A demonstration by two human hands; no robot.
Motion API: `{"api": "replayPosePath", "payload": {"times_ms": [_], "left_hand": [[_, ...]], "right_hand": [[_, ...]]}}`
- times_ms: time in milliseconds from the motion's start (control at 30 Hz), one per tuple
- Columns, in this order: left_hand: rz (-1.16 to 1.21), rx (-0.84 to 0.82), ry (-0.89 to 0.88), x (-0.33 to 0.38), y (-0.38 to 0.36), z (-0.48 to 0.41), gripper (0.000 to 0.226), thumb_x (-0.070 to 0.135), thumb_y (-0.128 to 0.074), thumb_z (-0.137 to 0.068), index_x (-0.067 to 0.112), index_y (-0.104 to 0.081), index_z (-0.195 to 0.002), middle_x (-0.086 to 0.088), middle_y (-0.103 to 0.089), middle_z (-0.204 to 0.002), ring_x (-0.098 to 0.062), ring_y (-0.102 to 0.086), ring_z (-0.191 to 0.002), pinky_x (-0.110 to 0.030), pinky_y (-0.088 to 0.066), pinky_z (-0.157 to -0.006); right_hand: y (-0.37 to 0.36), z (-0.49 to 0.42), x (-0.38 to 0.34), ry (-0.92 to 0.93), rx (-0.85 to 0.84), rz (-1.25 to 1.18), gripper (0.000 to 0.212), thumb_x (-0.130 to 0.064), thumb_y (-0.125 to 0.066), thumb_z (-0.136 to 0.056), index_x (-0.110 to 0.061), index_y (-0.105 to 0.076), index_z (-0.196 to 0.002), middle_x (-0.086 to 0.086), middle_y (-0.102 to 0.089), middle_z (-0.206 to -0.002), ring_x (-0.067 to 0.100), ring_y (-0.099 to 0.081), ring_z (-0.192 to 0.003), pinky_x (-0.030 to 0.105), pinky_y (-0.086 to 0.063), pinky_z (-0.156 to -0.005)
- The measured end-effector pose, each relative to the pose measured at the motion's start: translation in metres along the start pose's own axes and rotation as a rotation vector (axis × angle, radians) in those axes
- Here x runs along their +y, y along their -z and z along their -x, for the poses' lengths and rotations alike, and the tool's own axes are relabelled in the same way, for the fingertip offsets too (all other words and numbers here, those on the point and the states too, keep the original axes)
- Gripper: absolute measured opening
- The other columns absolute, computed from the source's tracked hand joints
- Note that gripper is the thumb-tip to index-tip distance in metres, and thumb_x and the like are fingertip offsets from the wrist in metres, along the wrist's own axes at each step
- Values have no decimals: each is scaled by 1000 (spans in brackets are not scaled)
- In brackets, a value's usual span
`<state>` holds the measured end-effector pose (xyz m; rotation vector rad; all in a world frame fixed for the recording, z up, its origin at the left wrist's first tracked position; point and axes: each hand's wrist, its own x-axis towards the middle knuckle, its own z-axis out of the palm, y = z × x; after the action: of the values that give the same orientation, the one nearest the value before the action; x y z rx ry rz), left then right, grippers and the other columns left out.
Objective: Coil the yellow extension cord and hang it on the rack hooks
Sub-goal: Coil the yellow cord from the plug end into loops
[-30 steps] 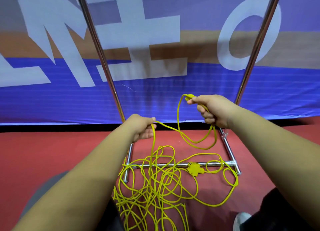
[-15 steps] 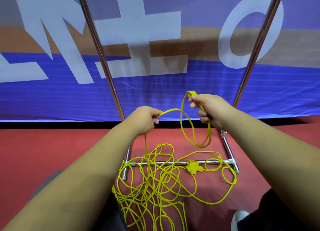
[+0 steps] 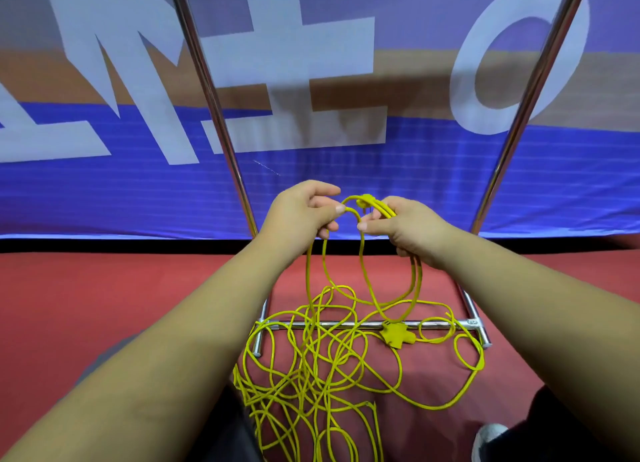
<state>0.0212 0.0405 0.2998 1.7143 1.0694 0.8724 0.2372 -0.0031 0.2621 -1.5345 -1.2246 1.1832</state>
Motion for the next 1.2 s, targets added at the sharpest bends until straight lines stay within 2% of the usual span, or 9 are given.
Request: {"api": "replayPosePath", "payload": {"times_ms": [133, 267, 433, 533, 633, 800, 967, 1067, 1200], "left_hand": [[181, -66, 93, 2, -2, 3, 30, 12, -76, -93, 7, -66, -121, -12, -76, -93, -16, -69, -68, -27, -58, -68], [280, -243, 195, -9, -2, 4, 37, 8, -78, -92, 0, -61, -123, -23, -74, -99, -26, -70, -87, -37, -59, -89], [-234, -667, 260, -47, 12, 5, 24, -3, -70, -93, 11, -68, -112, -20, -74, -117, -19, -68, -104, -40, -52, -105], [-442, -717, 331, -67, 16, 6, 24, 0, -58, -101, 18, -71, -110, -10, -76, -116, -20, -69, -109, -39, -56, -99], [-256, -624, 471, -65, 14, 4, 23, 6, -49, -108, 14, -70, -112, -8, -77, -109, -22, -71, -104, -29, -59, -79], [65, -260, 427, -35, 13, -5, 17, 15, -56, -107, 6, -68, -116, -10, -76, -99, -18, -75, -82, -32, -65, -69], [285, 26, 403, -17, 14, -11, 22, 21, -67, -100, 4, -72, -114, -7, -77, -90, -17, -71, -67, -27, -61, -60], [342, 105, 404, -18, 6, -11, 23, 21, -66, -101, 2, -71, -111, -5, -74, -83, -17, -66, -63, -25, -55, -54], [318, 111, 382, -21, -1, -12, 23, 24, -65, -102, 4, -70, -110, -5, -72, -84, -14, -62, -57, -26, -53, -54]], "right_hand": [[-3, -2, 0, 52, 126, 142, 29, -39, -87, -82, -21, -64, -86, -8, -48, -60, 10, -36, -45, 25, -30, -46], [-6, -2, -7, 94, 198, 202, 20, -36, -82, -88, -18, -73, -89, -14, -46, -51, 4, -36, -43, 28, -29, -50], [-3, 1, -16, 95, 292, 158, 17, -34, -80, -90, -18, -77, -91, -17, -49, -47, 3, -39, -40, 28, -31, -52], [5, 1, -19, 92, 332, 112, 14, -32, -79, -91, -18, -77, -91, -18, -53, -49, 3, -41, -40, 28, -33, -54], [13, 0, -18, 66, 339, 68, 16, -33, -78, -90, -18, -77, -90, -13, -46, -50, 11, -35, -44, 29, -32, -52], [19, -5, -10, -58, 395, 17, 19, -30, -70, -96, -13, -72, -88, -9, -31, -46, 19, -30, -43, 27, -31, -45], [24, -12, 2, -213, 458, 55, 13, -21, -64, -92, -13, -67, -82, 5, -61, -69, 26, -51, -57, 33, -45, -58], [21, -15, 5, -270, 431, -40, 10, -20, -60, -96, -14, -63, -89, 1, -80, -87, 24, -41, -49, 31, -38, -53], [13, -17, 8, -277, 311, -183, 21, -20, -62, -97, -6, -64, -112, 6, -82, -88, 18, -35, -52, 25, -33, -45]]}}
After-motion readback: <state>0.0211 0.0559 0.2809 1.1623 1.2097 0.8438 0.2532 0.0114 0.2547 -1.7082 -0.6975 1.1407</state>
